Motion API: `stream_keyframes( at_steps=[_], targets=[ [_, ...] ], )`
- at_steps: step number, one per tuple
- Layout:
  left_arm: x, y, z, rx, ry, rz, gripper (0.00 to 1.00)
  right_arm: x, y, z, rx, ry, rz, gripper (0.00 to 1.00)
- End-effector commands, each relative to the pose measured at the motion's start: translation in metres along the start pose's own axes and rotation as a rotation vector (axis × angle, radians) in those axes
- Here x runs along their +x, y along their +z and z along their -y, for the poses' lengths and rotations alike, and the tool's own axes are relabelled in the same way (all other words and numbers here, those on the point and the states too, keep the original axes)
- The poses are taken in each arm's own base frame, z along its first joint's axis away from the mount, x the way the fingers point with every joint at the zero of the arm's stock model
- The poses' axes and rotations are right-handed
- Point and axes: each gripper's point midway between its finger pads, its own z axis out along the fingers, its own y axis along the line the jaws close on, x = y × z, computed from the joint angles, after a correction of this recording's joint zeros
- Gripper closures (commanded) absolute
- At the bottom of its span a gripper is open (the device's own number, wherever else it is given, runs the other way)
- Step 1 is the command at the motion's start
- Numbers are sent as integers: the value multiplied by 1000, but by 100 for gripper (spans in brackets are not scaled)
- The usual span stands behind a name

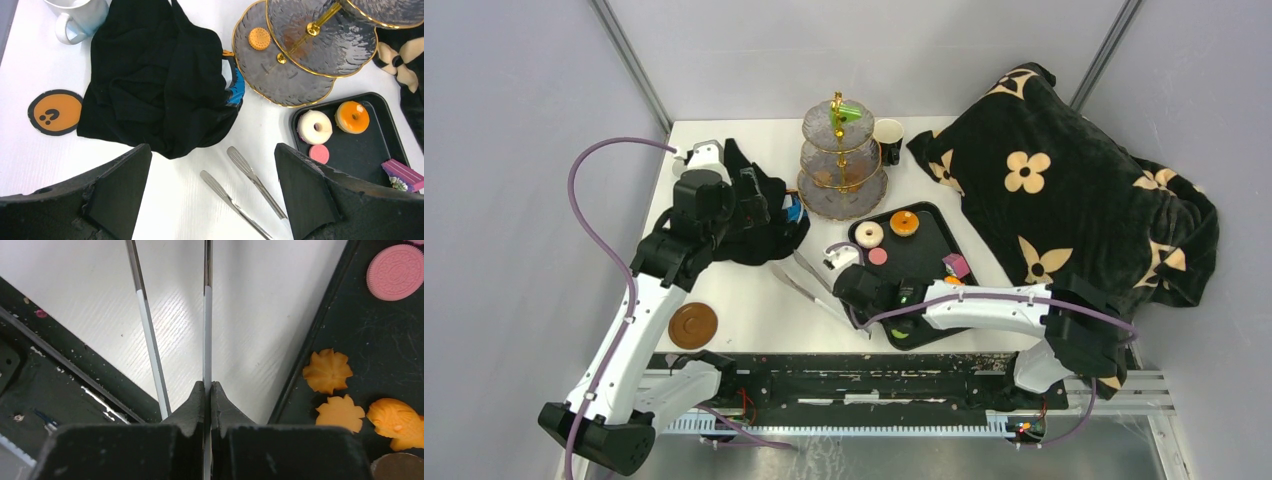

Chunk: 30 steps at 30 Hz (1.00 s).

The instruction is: Serve the afternoon tea

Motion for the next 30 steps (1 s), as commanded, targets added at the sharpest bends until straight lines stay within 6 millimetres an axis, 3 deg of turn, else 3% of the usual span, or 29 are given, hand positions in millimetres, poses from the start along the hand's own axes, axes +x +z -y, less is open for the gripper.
stream_keyframes(
  at_steps=[1, 4, 6, 8, 12, 15, 25, 30],
  targets=[
    [-5, -11, 7, 46, -58, 15, 0, -6, 17, 3, 82, 33, 100, 99],
    [0, -11, 10, 64, -65, 0, 0, 4, 33, 2, 109, 27, 90, 97],
    [1, -11, 10, 67, -65, -6, 0, 8, 40, -1, 109, 13, 83, 91],
    [2, -10, 11, 67, -65, -12, 0, 9, 43, -4, 103, -1, 80, 81],
    [2, -10, 11, 68, -69, -12, 0, 5, 37, -7, 82, -11, 88, 47],
    [-6, -15, 10, 62, -100, 25, 0, -2, 30, -5, 87, -8, 111, 31],
    [-9, -16, 12, 73, -92, 30, 1, -22, 19, -11, 78, 86, 185, 24],
    [-9, -15, 12, 74, -86, 31, 1, -20, 36, -26, 74, 65, 148, 17]
  ],
)
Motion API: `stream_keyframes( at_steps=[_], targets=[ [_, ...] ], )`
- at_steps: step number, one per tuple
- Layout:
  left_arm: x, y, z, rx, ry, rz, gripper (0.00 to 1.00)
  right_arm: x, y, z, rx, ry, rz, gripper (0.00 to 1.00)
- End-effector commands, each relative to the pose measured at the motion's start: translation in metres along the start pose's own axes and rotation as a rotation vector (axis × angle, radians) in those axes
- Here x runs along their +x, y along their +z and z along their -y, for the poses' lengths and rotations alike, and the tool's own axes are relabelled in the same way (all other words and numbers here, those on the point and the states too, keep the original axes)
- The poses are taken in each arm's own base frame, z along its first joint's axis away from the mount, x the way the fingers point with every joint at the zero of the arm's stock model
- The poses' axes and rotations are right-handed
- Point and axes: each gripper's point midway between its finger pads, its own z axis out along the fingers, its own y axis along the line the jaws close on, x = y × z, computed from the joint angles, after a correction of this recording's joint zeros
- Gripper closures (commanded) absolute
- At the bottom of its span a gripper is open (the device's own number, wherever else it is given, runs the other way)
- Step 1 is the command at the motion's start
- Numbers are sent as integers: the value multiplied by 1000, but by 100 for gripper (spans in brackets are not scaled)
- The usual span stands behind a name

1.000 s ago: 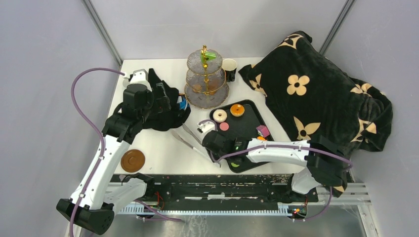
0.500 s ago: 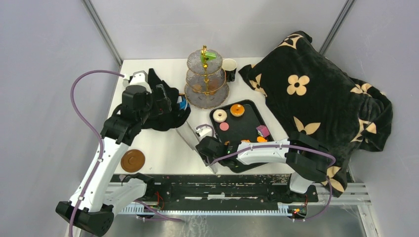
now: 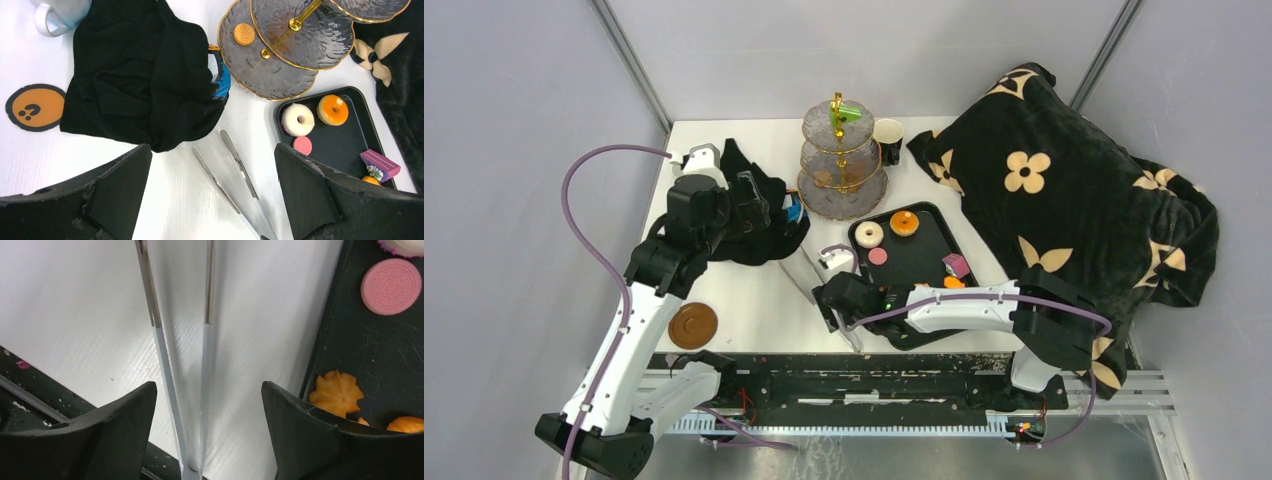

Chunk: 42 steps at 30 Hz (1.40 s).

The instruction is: Serve the afternoon tea

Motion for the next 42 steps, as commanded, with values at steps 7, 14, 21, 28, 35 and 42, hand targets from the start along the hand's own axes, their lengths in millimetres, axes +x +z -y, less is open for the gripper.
stream_keyframes(
  at_steps=[7, 14, 21, 28, 35, 42],
  targets=[
    [-13, -6, 1, 5, -27, 43, 1, -8, 34, -31, 46, 18, 20, 15],
    [-10, -8, -3, -11, -16, 41, 0, 6, 50, -32, 76, -8, -1, 23],
    [-9, -8, -2, -7, -18, 37, 0, 11, 64, -34, 96, -8, -1, 35],
    [-5, -7, -4, -9, -15, 30, 0, -5, 42, -28, 104, 3, 16, 89],
    [-9, -10, -5, -13, -15, 44, 0, -45, -35, -12, 31, -71, 52, 99],
    [-8, -6, -9, -35, -8, 48, 0, -24, -113, 57, 63, -111, -178, 97]
  ],
)
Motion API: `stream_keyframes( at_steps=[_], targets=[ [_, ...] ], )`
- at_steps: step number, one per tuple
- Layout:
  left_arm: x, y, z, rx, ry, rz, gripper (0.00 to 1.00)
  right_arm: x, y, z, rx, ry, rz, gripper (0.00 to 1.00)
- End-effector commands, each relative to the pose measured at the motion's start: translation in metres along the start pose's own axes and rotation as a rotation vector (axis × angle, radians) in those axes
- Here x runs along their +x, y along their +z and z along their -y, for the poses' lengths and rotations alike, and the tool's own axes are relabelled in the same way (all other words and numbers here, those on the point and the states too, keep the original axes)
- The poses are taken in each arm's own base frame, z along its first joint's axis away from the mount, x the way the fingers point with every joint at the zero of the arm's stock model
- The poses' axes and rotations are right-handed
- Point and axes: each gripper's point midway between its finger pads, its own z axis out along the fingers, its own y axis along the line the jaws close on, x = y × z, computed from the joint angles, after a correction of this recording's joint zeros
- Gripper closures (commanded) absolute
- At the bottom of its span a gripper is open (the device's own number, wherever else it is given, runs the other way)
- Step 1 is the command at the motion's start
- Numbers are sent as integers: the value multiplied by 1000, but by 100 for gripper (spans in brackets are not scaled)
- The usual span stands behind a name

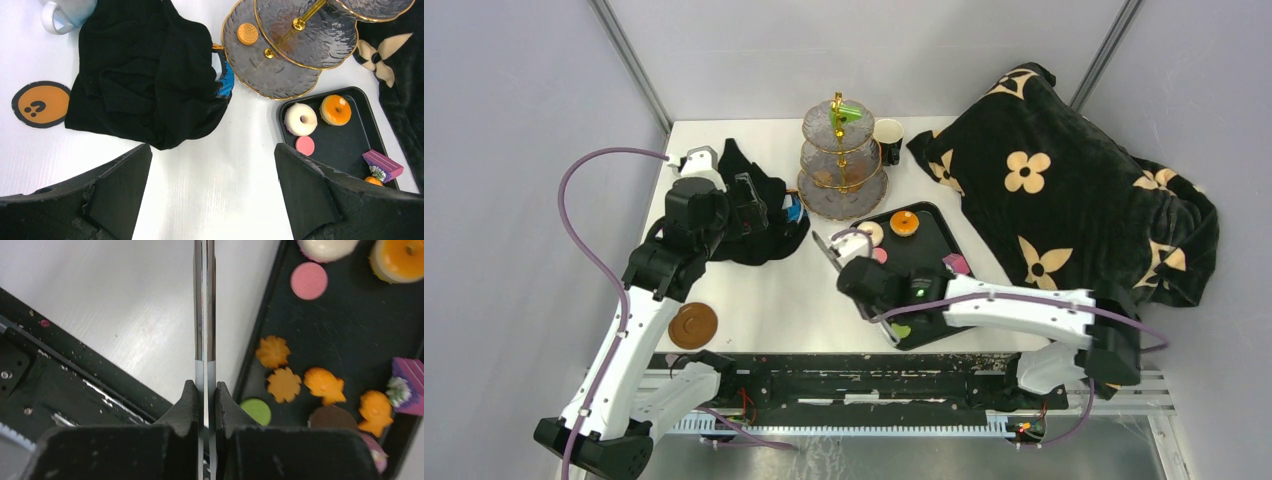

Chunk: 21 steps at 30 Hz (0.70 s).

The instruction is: Serve the afternoon tea

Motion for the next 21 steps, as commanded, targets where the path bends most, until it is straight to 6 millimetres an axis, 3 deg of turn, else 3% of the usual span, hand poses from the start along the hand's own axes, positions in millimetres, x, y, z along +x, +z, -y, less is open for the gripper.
stream_keyframes(
  at_steps=[1, 6, 11, 16, 21],
  targets=[
    [-9, -1, -4, -23, -7, 41, 0, 30, -45, 50, 37, -16, -200, 95],
    [-13, -2, 1, 3, -24, 53, 0, 72, -89, 75, 45, 60, -359, 86],
    [-13, 1, 6, 24, -36, 50, 0, 99, -120, 91, 78, 173, -410, 84],
    [-9, 5, 10, 39, -39, 37, 1, 118, -128, 88, 35, 221, -448, 77],
    [-7, 7, 11, 42, -42, 31, 1, 136, -122, 85, 38, 223, -514, 72]
  ],
)
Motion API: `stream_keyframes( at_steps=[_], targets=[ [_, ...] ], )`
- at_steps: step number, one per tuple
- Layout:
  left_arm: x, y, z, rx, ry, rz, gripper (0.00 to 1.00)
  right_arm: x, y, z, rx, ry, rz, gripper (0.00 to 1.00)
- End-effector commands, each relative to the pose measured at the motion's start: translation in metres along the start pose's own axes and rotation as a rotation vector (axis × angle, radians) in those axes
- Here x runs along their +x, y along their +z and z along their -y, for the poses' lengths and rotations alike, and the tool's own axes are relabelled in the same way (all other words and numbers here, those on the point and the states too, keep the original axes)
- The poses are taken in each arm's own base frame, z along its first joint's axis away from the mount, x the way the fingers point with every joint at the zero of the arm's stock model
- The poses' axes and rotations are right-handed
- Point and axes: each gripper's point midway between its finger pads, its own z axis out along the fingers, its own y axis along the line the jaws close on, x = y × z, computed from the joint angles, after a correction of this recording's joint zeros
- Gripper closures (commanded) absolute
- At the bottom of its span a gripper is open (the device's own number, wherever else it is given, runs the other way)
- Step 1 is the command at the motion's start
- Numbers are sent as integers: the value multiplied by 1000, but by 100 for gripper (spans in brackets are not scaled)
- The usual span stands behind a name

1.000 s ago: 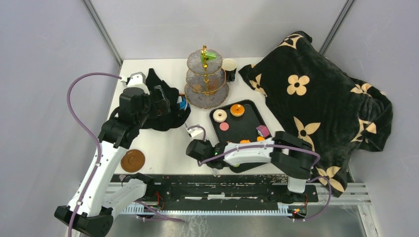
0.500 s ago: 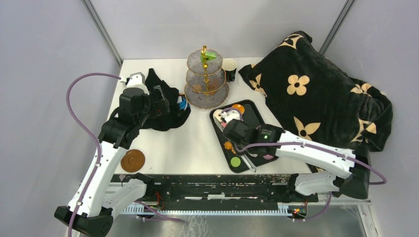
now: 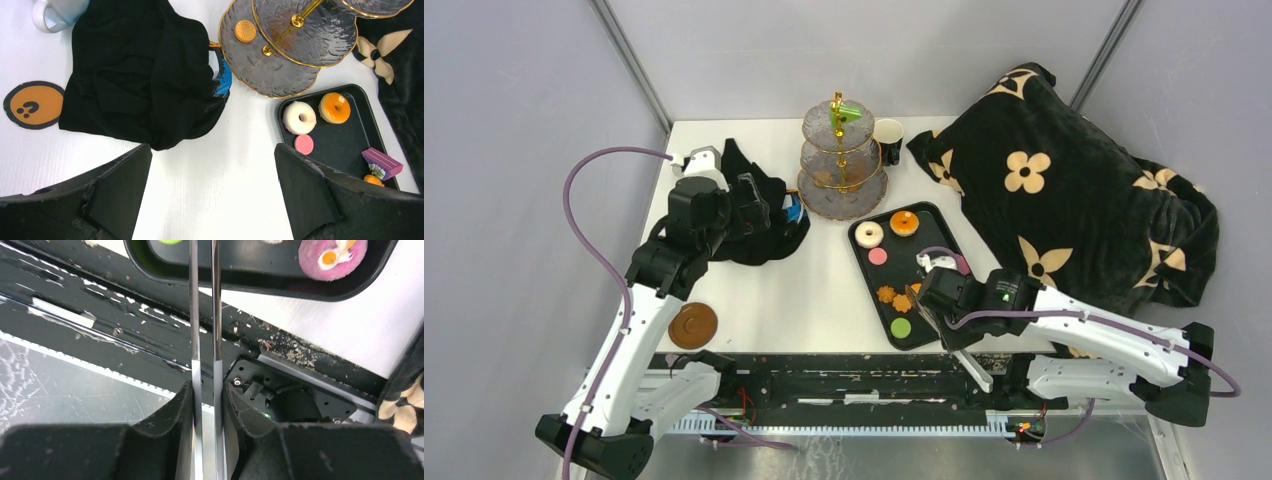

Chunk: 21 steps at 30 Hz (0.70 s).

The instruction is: Serve the afternoon tea

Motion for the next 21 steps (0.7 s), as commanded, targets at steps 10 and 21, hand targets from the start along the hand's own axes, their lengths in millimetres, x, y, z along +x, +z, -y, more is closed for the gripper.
stream_keyframes(
  at_steps=[10, 21],
  targets=[
    [-10, 11, 14, 49, -50, 32, 1, 12, 15, -1, 13, 29, -51, 57],
    [-12, 15, 18, 60, -51, 26, 1, -8, 33, -13, 22, 16, -7, 53]
  ],
)
